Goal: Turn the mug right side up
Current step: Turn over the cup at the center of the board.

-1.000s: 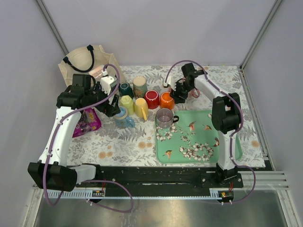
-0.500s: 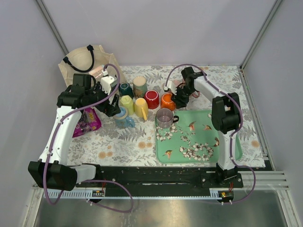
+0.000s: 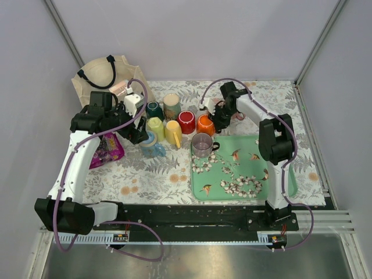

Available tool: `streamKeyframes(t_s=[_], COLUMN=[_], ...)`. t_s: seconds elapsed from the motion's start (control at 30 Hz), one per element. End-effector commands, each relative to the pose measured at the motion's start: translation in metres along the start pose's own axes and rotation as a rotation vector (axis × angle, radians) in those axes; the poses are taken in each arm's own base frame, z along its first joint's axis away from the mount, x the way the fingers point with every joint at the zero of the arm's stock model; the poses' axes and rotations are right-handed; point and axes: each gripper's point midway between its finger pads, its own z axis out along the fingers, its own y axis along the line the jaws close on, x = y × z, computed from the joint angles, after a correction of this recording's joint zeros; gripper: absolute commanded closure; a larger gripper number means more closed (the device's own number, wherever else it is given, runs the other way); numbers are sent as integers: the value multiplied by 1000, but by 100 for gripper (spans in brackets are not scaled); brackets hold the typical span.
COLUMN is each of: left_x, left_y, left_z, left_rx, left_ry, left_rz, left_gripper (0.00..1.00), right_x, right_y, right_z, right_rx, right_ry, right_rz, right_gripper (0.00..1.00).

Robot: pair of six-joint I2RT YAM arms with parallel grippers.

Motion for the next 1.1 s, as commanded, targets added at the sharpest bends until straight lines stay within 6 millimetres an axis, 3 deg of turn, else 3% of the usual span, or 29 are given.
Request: streamKeyframes(t_s=[0.0, 0.2, 0.37, 0.57, 0.7, 0.77, 0.9, 1.07], left_x=[-22, -46, -63, -98, -114, -123, -122, -122], left_y=[-8, -23, -35, -53, -68, -73, -86, -90], left_z=[-6, 6, 17, -19, -28, -33, -34, -27], left_rx=[19, 59, 69, -137, -340, -406, -400, -425], left_ry=[-100, -196, -354, -701, -804, -828, -846, -860], left_rz=[66, 226, 305, 614, 929, 998, 1113, 1110], left_gripper=[14, 14, 14, 11, 8, 7, 7, 6], right_x=[-37, -79, -104, -146, -167, -181, -202, -209], right_y=[-3, -6, 13, 75, 115, 136, 157, 170], right_z=[-47, -104, -157, -192, -212, -223, -236, -245], right_rx=[113, 211, 205, -67, -275, -433, -706, -813], right_ry=[-95, -197, -231, -388, -486, -535, -593, -613], right_rz=[-24, 41, 118, 192, 271, 359, 519, 547], right_gripper=[100, 100, 100, 100, 100, 100, 100, 100])
